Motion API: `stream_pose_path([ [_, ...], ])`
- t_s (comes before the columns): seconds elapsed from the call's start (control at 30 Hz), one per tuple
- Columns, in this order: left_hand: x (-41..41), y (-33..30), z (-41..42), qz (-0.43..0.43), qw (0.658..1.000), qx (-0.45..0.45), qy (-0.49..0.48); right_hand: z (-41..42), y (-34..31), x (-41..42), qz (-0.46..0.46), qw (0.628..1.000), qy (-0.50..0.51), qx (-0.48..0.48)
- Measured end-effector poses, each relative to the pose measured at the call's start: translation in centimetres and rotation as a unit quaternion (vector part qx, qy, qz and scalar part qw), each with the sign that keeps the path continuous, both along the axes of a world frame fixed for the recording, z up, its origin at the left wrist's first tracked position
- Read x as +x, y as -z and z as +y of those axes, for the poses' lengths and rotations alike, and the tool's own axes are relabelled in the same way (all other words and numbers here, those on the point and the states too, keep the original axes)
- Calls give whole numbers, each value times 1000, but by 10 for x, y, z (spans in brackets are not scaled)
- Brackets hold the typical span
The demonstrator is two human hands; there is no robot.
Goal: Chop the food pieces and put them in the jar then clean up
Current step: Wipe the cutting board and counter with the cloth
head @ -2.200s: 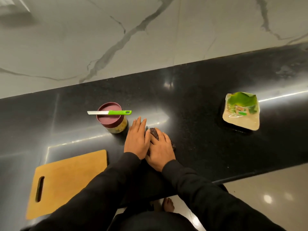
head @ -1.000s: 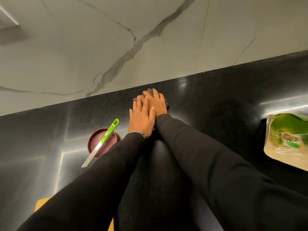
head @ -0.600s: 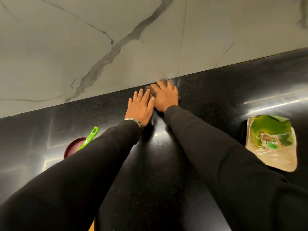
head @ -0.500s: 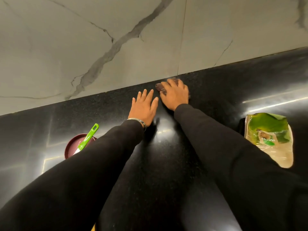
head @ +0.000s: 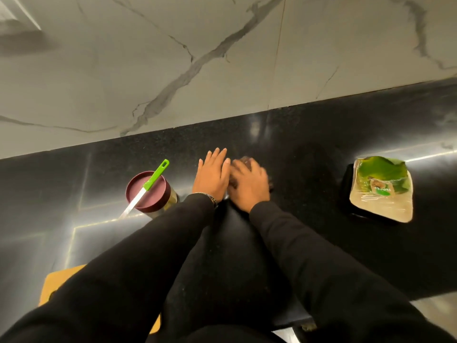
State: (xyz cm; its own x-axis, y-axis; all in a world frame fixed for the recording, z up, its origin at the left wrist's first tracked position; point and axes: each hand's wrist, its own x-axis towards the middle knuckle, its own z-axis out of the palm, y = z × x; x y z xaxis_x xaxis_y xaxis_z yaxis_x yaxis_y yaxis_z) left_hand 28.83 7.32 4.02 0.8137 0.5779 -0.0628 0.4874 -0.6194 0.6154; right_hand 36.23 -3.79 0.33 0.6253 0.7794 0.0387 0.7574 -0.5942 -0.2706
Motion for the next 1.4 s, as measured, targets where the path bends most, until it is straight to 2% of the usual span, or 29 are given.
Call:
stream_pose_path([
  [0.1, -13, -2, -4, -1, 1000, -2, -1, -9, -2, -49, 12, 992, -110, 59],
  [0.2, -26, -2, -7, 6, 1000, 11, 6, -49, -1, -45, -22, 975, -212, 66],
  [0.27, -36, -1, -11, 10, 1000, 16, 10, -79, 2, -16, -51, 983, -173, 37],
  [0.33, -47, -1, -19, 14, 999, 23, 21, -99, 3, 18, -62, 997, -45, -9],
  [0.4, -56, -2, -28, 20, 999, 25, 33, -98, 2, 34, -26, 997, 69, -32],
  [0.47, -62, -2, -38, 23, 999, 17, 31, -77, -3, 16, 5, 992, 122, -25],
  [0.53, -66, -1, -43, 15, 1000, 9, 18, -55, -3, -26, 7, 996, 94, -9],
  [0.63, -70, -5, -42, -2, 1000, 11, 7, -48, -1, -99, 16, 999, -28, 35],
  [0.7, -72, -9, -41, -1, 1000, 23, 12, -55, 0, -113, 14, 995, -80, 54],
  [0.77, -72, -10, -44, 6, 999, 41, 28, -61, 1, -103, -1, 995, -83, 49],
  [0.87, -68, -4, -63, 19, 996, 59, 65, -76, 2, -79, -7, 999, 31, 41],
  [1.03, -53, 8, -115, 58, 980, 83, 171, -134, 8, -57, -2, 981, 194, 8],
  [1.27, -32, 12, -210, 53, 942, 85, 321, -240, 4, -80, -8, 922, 387, 1],
  [1.4, -31, 11, -245, 38, 928, 70, 363, -295, 3, -94, 20, 878, 479, 0],
])
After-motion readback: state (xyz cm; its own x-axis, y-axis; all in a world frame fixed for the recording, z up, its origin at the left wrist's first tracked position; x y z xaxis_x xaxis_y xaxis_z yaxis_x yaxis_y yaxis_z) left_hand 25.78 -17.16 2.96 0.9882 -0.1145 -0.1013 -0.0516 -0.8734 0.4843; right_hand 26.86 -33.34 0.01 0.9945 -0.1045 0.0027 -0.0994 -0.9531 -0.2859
